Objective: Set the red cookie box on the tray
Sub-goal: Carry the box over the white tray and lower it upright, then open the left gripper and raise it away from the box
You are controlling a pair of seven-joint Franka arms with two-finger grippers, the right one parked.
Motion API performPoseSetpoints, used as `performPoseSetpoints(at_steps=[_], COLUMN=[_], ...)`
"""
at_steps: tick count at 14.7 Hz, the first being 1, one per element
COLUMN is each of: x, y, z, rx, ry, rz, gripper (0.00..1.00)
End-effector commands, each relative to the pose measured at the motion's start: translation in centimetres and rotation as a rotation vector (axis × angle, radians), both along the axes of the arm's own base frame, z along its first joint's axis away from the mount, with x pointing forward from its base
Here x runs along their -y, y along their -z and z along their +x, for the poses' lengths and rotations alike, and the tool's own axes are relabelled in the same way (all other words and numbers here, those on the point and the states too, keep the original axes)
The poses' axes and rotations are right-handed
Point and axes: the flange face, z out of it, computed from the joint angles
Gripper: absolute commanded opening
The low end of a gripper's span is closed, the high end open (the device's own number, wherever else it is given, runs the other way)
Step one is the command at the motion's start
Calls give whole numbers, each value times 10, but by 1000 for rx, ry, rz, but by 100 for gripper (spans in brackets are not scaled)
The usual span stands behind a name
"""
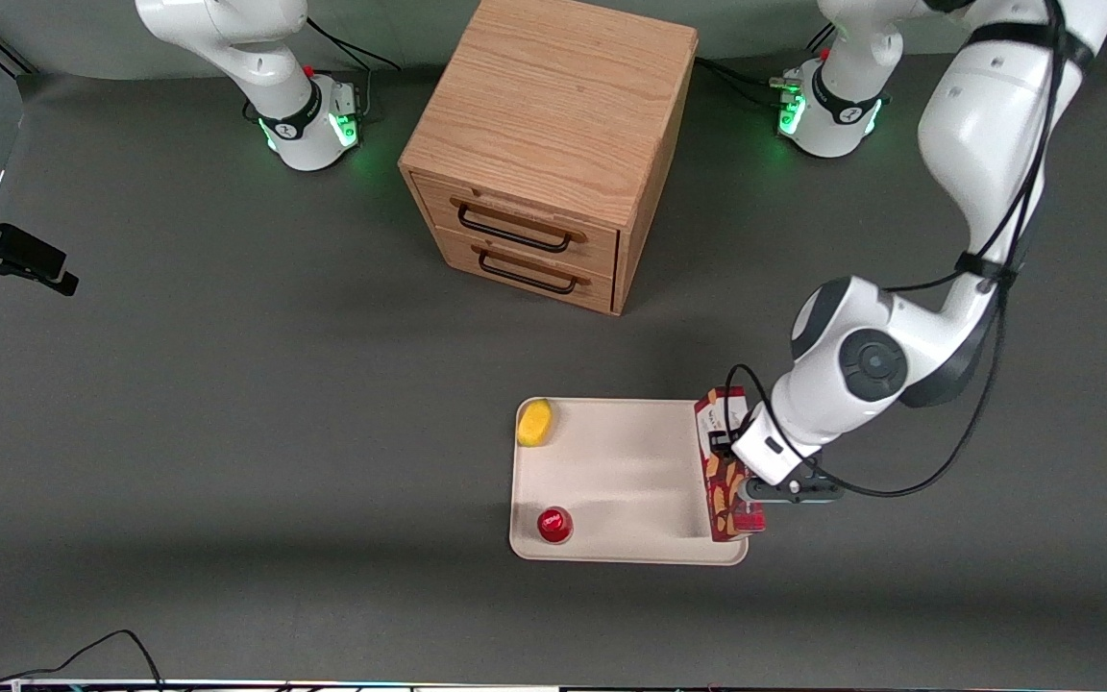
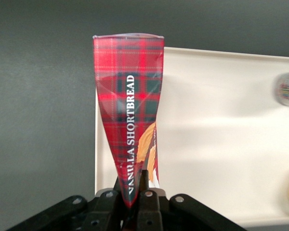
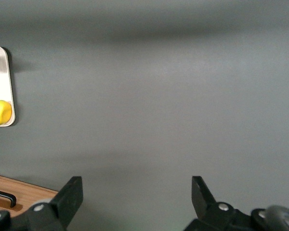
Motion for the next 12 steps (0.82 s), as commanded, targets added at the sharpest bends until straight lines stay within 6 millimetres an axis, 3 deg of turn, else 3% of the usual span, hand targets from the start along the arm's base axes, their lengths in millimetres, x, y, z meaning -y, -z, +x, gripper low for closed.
performPoseSetpoints(at_steps=[1, 2, 4, 5, 6, 7, 10, 12], x=[6, 3, -9, -13, -29, -45, -136, -197], y=[7, 1, -31, -59, -91, -136, -244, -292], z=[0, 1, -3, -9, -15, -23, -53, -84], rx=[59, 55, 13, -2, -52, -91, -174, -201], ry=[-23, -22, -11, 49, 72, 85, 115, 161], rz=[46, 59, 146, 188, 205, 193, 131, 108], gripper=[99, 100, 100, 100, 100, 100, 100, 100])
